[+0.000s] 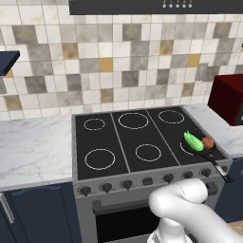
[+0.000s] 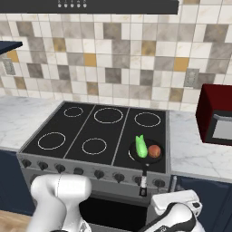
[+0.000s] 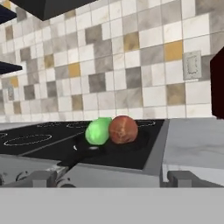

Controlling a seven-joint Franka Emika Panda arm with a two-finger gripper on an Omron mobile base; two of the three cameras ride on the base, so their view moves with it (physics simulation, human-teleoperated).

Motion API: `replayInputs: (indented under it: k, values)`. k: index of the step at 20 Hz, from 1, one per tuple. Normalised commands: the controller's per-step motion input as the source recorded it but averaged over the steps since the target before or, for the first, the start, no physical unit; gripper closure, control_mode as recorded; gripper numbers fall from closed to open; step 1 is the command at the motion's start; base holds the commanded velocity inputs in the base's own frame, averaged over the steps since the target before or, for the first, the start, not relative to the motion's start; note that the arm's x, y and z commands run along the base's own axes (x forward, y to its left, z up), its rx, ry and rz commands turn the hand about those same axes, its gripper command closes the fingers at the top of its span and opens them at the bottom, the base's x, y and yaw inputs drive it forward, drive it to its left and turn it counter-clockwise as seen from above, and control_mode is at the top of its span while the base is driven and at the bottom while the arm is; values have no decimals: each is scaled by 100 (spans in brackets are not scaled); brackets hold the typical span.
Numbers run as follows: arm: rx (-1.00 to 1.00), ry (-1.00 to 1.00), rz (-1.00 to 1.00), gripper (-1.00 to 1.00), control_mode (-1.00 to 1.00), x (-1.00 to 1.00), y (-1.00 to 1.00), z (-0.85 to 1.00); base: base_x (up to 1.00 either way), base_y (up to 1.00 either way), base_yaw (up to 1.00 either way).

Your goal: Put the corn and onion in the pan. Then turn on the front right burner and set the heat to medium.

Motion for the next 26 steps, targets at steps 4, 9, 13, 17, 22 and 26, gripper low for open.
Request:
replayInputs:
  k: [4,9,13,17,22,26]
  values:
    - [0,-19,0,-100,-100,-1,4,-35,0,0,0]
    - [-1,-8,-1,-100,-100,0,5,-18,0,0,0]
    - [-2,0,-8,-100,-100,2,11,-10,0,0,0]
    - [-3,0,-18,-100,-100,21,27,-22,0,0,0]
    - [-2,0,-24,-100,-100,16,28,-20,0,0,0]
    - [0,0,-14,-100,-100,3,2,-21,0,0,0]
